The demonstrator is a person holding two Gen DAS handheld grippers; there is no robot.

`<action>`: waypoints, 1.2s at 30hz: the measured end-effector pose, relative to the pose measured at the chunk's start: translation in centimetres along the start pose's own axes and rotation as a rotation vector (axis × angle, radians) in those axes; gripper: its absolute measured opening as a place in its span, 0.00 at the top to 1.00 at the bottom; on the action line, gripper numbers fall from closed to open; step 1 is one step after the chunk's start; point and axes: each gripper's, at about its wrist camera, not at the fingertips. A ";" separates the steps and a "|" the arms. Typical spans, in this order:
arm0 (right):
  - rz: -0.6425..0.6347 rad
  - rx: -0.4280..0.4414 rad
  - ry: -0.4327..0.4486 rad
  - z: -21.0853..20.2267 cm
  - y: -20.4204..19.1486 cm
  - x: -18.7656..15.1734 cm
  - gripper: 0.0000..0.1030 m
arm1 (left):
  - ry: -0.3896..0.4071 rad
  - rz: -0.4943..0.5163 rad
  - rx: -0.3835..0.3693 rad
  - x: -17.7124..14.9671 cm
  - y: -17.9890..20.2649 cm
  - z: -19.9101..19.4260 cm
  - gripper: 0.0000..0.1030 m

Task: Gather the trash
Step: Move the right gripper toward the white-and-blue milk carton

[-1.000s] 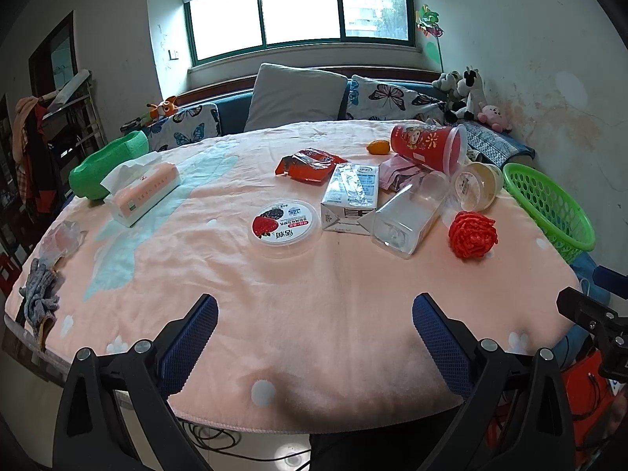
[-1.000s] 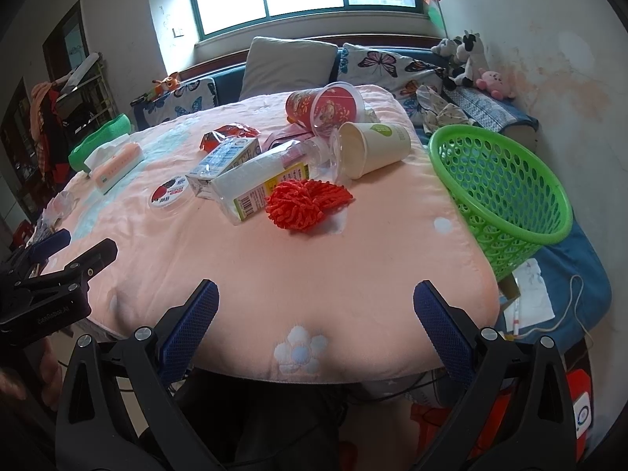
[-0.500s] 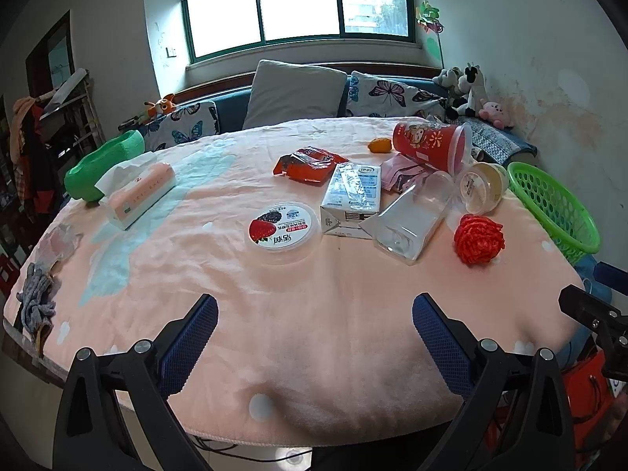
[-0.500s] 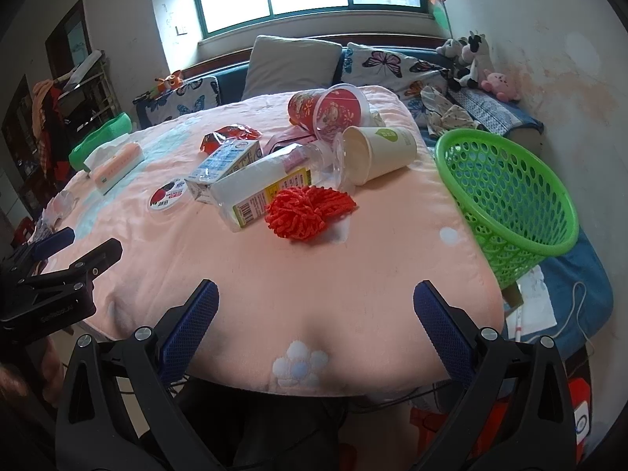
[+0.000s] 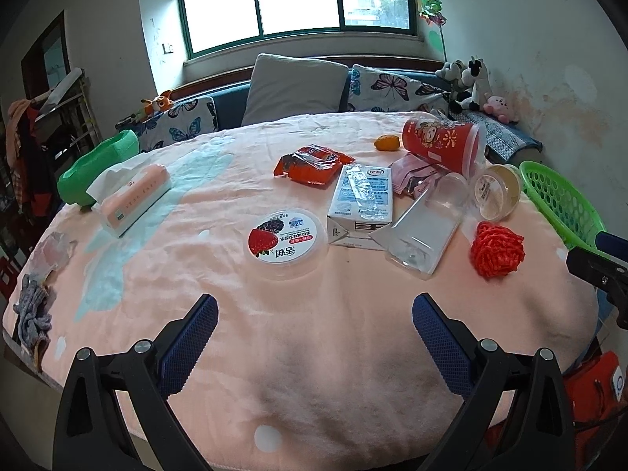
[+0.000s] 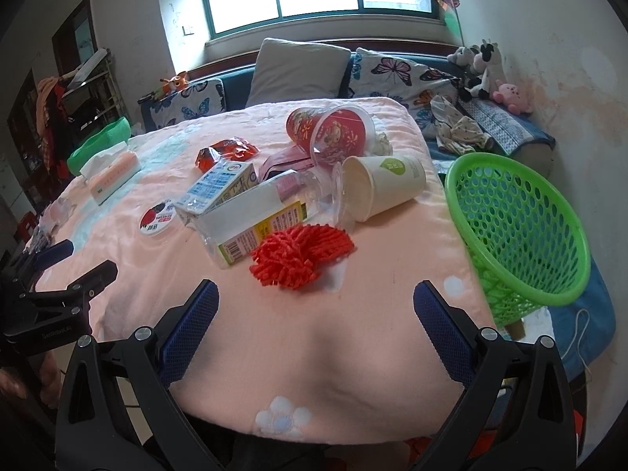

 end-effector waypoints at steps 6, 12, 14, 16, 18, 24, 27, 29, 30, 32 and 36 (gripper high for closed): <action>-0.001 0.032 -0.028 1.7 -0.2 0.9 0.04 | -0.017 -0.009 -0.002 0.7 -0.3 1.2 0.07; -0.011 0.059 -0.061 4.2 -1.1 1.9 0.06 | -0.012 -0.004 -0.003 1.5 -0.7 1.8 0.07; -0.014 0.058 -0.071 5.0 -1.4 2.2 0.07 | -0.010 -0.005 -0.001 1.8 -0.9 2.0 0.07; -0.015 0.057 -0.087 5.9 -1.6 2.5 0.08 | -0.015 -0.009 -0.005 2.1 -1.2 2.3 0.07; -0.015 0.063 -0.095 6.7 -1.8 2.9 0.10 | -0.021 -0.012 -0.005 2.3 -1.4 2.7 0.07; -0.031 0.045 -0.081 6.9 -2.2 3.6 0.10 | -0.035 -0.032 -0.002 3.0 -2.6 3.7 0.07; -0.038 0.054 -0.070 6.5 -2.3 4.4 0.10 | -0.043 -0.044 0.000 3.2 -3.2 4.4 0.07; -0.043 0.063 -0.066 6.4 -2.6 4.9 0.10 | -0.051 -0.049 0.001 3.4 -3.5 4.9 0.07; -0.048 0.065 -0.065 6.4 -2.8 5.1 0.10 | -0.055 -0.050 -0.001 3.5 -3.6 5.2 0.07; -0.055 0.062 -0.062 6.5 -3.1 5.5 0.10 | -0.061 -0.047 -0.002 3.7 -3.9 5.8 0.07; -0.059 0.069 -0.064 6.6 -3.5 6.2 0.10 | -0.078 -0.027 -0.029 4.6 -4.7 7.0 0.07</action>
Point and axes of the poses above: each gripper's, at about its wrist camera, not at the fingertips, and z roughly the way its jaws point, y to its right, x to its top, and after that the axes turned 13 degrees about -y, right-handed
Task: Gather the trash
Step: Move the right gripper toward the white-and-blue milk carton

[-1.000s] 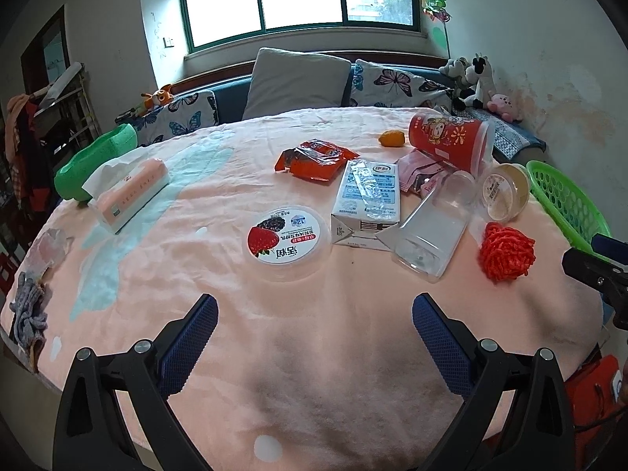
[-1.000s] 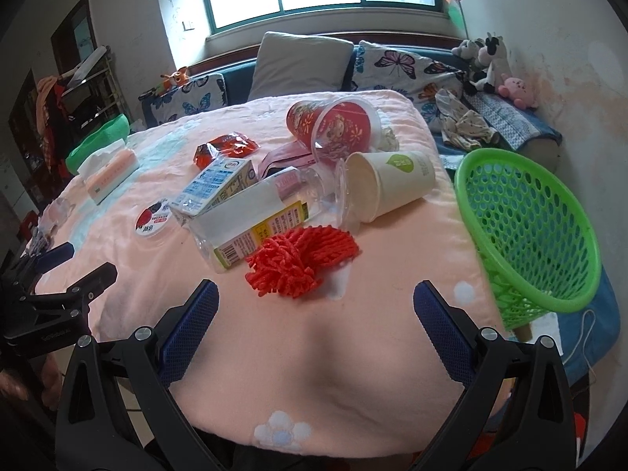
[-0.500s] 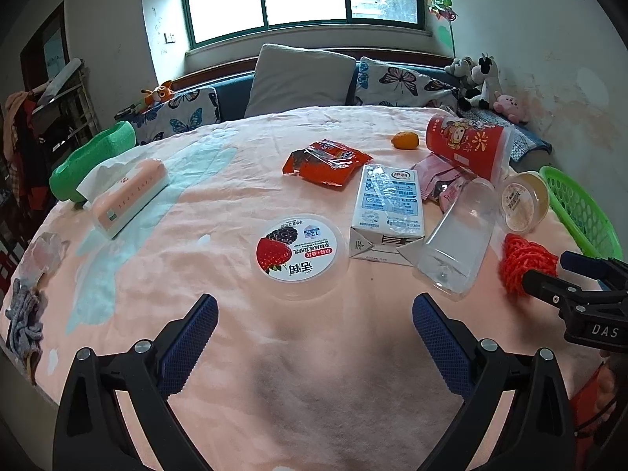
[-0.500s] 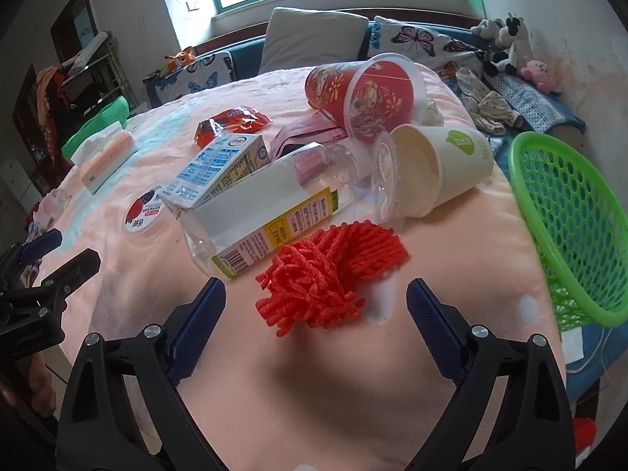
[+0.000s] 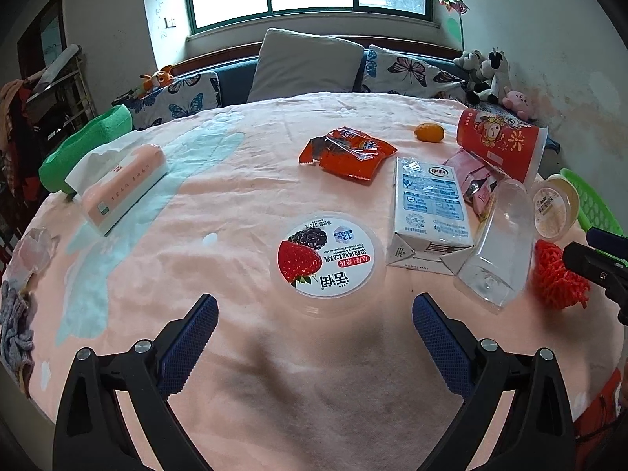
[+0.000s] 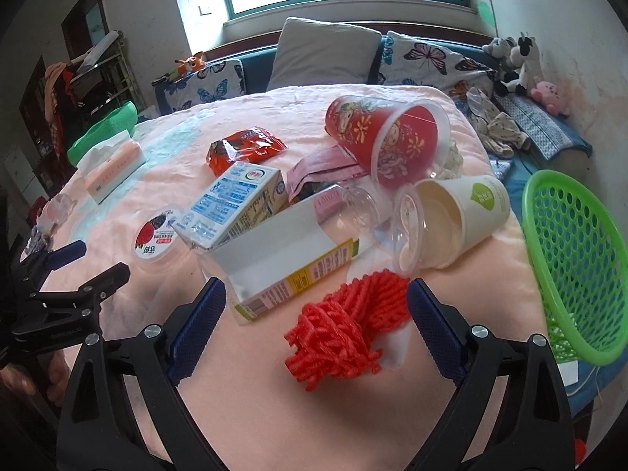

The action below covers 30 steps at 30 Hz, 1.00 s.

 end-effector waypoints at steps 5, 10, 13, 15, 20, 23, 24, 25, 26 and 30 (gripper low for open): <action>-0.001 0.014 -0.014 0.4 -0.4 0.8 0.10 | -0.015 0.041 -0.042 1.3 -0.8 1.3 0.07; -0.019 0.010 -0.011 0.4 -1.3 1.6 0.10 | -0.028 0.078 -0.079 1.9 -1.2 2.6 0.07; -0.024 0.020 -0.018 0.6 -1.6 2.2 0.10 | -0.028 0.108 -0.085 2.2 -1.0 3.1 0.07; -0.029 0.023 -0.019 0.7 -1.8 2.5 0.10 | -0.028 0.126 -0.072 2.3 -0.9 3.5 0.07; -0.049 0.022 -0.029 1.3 -2.6 3.1 0.10 | -0.054 0.139 -0.069 2.8 -1.3 4.7 0.07; -0.055 0.026 -0.037 1.7 -3.0 3.6 0.10 | -0.073 0.158 -0.074 3.0 -1.2 5.5 0.07; -0.057 0.028 -0.040 1.9 -3.1 3.7 0.10 | -0.076 0.161 -0.085 3.1 -1.2 5.7 0.07; -0.056 0.031 -0.045 2.1 -3.2 3.8 0.10 | -0.083 0.165 -0.090 3.3 -1.2 5.9 0.07; -0.055 0.034 -0.049 2.2 -3.2 3.9 0.10 | -0.086 0.167 -0.095 3.4 -1.2 6.0 0.07; -0.060 0.049 -0.064 2.7 -3.6 4.5 0.10 | -0.091 0.182 -0.116 3.7 -0.9 6.5 0.07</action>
Point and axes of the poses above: each gripper's, at about its wrist camera, not at the fingertips, and z roughly the way its jaws point, y to its right, x to its top, and after that the axes turned 13 degrees about -y, right-handed
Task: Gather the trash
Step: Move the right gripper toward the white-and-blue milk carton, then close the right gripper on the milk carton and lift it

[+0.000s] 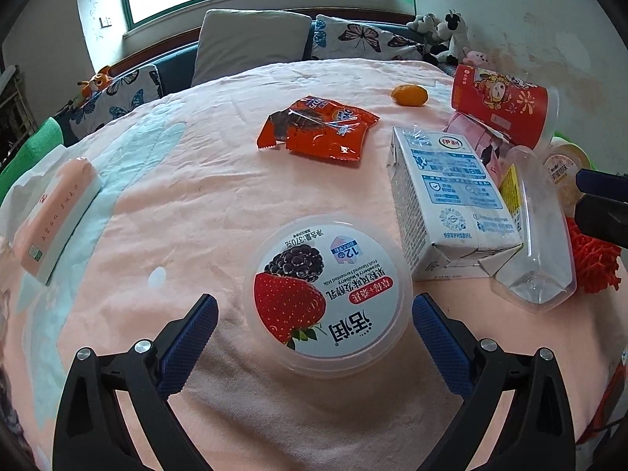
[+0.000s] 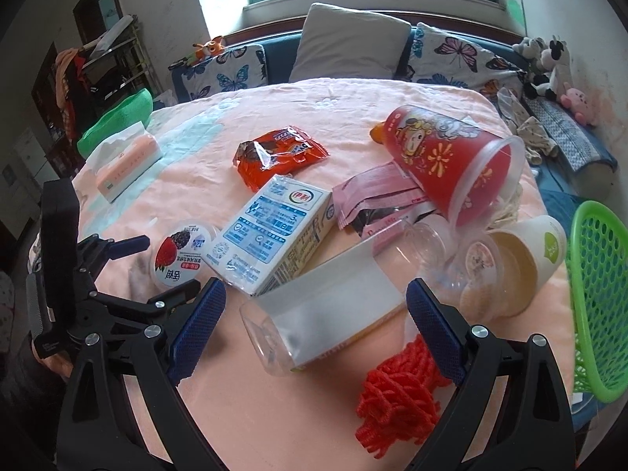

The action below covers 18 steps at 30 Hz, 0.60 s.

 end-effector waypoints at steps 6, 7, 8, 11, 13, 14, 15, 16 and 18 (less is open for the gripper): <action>0.016 0.043 -0.038 1.0 -0.3 1.5 0.10 | -0.012 0.009 -0.041 0.3 0.0 1.0 0.14; 0.019 0.052 -0.047 1.2 -0.4 1.8 0.10 | -0.008 0.006 -0.046 0.2 -0.1 1.0 0.14; 0.020 0.057 -0.056 1.4 -0.5 2.1 0.10 | -0.004 0.003 -0.050 0.1 -0.1 0.9 0.14; 0.028 0.066 -0.079 2.1 -0.8 3.2 0.10 | 0.018 -0.002 -0.049 -0.3 -0.4 0.2 0.14; 0.046 0.086 -0.102 2.7 -0.9 4.1 0.12 | 0.036 -0.003 -0.043 -0.7 -0.5 -0.5 0.14; 0.055 0.097 -0.113 3.0 -1.0 4.5 0.12 | 0.045 -0.005 -0.041 -1.0 -0.6 -0.8 0.14; 0.063 0.104 -0.122 3.2 -1.1 4.8 0.12 | 0.052 -0.010 -0.038 -1.2 -0.8 -1.2 0.14; 0.072 0.106 -0.135 3.6 -1.2 5.3 0.12 | 0.058 -0.015 -0.038 -1.3 -0.9 -1.5 0.14; 0.093 0.107 -0.169 4.4 -1.3 6.1 0.12 | 0.071 -0.026 -0.044 -1.8 -1.2 -2.2 0.14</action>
Point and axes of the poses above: each gripper's, at about its wrist camera, not at the fingertips, and z roughly the way its jaws point, y to its right, x to its top, and after that the axes turned 13 degrees about -y, right-handed
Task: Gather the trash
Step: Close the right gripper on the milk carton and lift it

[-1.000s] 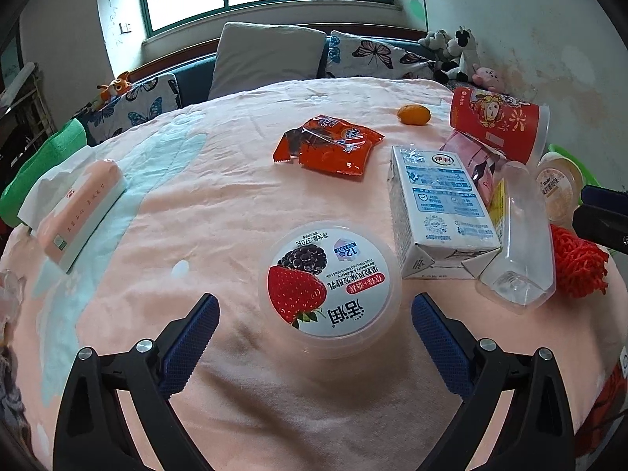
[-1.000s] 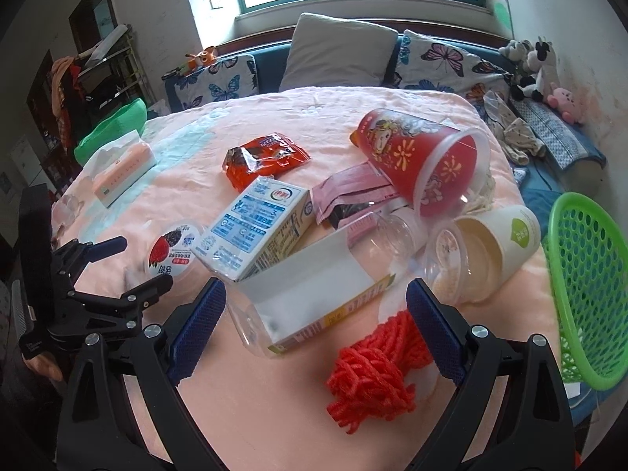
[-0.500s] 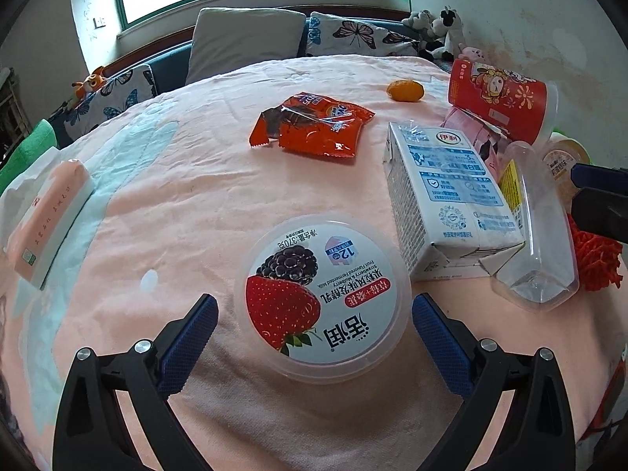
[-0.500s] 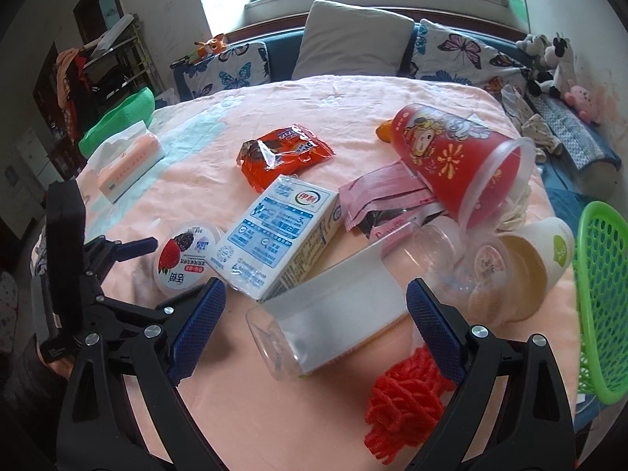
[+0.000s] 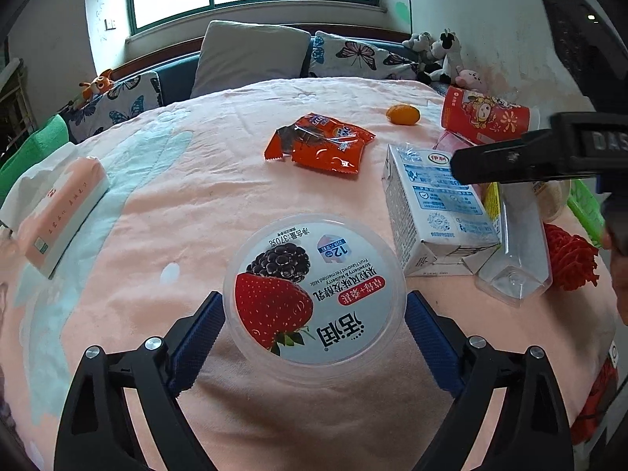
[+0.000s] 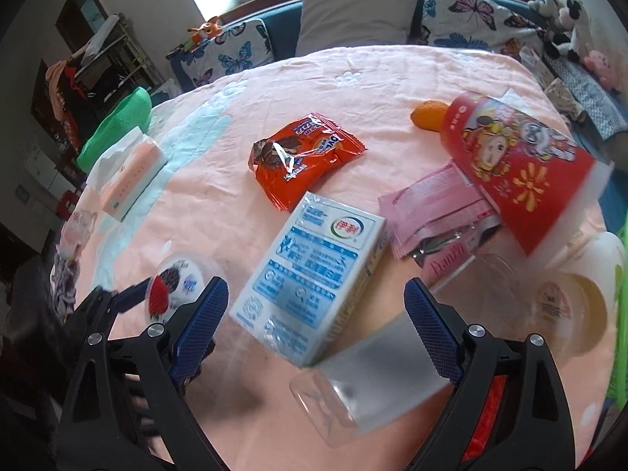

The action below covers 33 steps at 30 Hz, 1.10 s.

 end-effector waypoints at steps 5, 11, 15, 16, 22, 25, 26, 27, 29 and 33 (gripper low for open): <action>0.085 0.041 -0.068 1.7 0.7 2.0 0.14 | 0.023 -0.012 -0.003 -0.7 -0.5 -1.3 0.14; 0.163 0.040 -0.142 3.8 0.8 3.9 0.17 | 0.041 -0.014 0.000 -1.4 -0.6 -2.0 0.14; 0.150 -0.016 -0.157 4.6 0.2 4.6 0.18 | 0.040 -0.019 -0.003 -1.6 -0.8 -2.0 0.14; 0.142 -0.042 -0.162 4.8 0.1 4.8 0.19 | 0.039 -0.023 -0.004 -1.6 -0.8 -1.9 0.14; 0.113 -0.081 -0.149 4.7 0.0 4.3 0.29 | 0.040 -0.042 0.000 -1.9 -1.5 -2.2 0.14; 0.085 -0.060 -0.111 3.2 -0.3 3.8 0.29 | 0.045 -0.049 0.007 -1.9 -1.7 -2.6 0.14; 0.071 -0.054 -0.088 2.4 -0.5 3.4 0.29 | 0.048 -0.051 0.010 -1.9 -1.8 -2.7 0.14; 0.059 -0.052 -0.076 1.9 -0.8 3.3 0.29 | 0.053 -0.055 0.011 -1.9 -1.8 -3.0 0.14; 0.033 -0.041 -0.039 0.4 -1.1 2.4 0.30 | 0.064 -0.058 0.014 -2.0 -1.8 -3.7 0.14; 0.011 0.006 0.027 -2.4 -1.3 1.0 0.32 | 0.084 -0.064 0.020 -2.2 -1.5 -4.9 0.14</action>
Point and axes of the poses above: each gripper's, at about its wrist camera, not at the fingertips, and z roughly the way its jaws point, y to its right, x to its top, and after that the axes turned 13 degrees about -y, right-handed
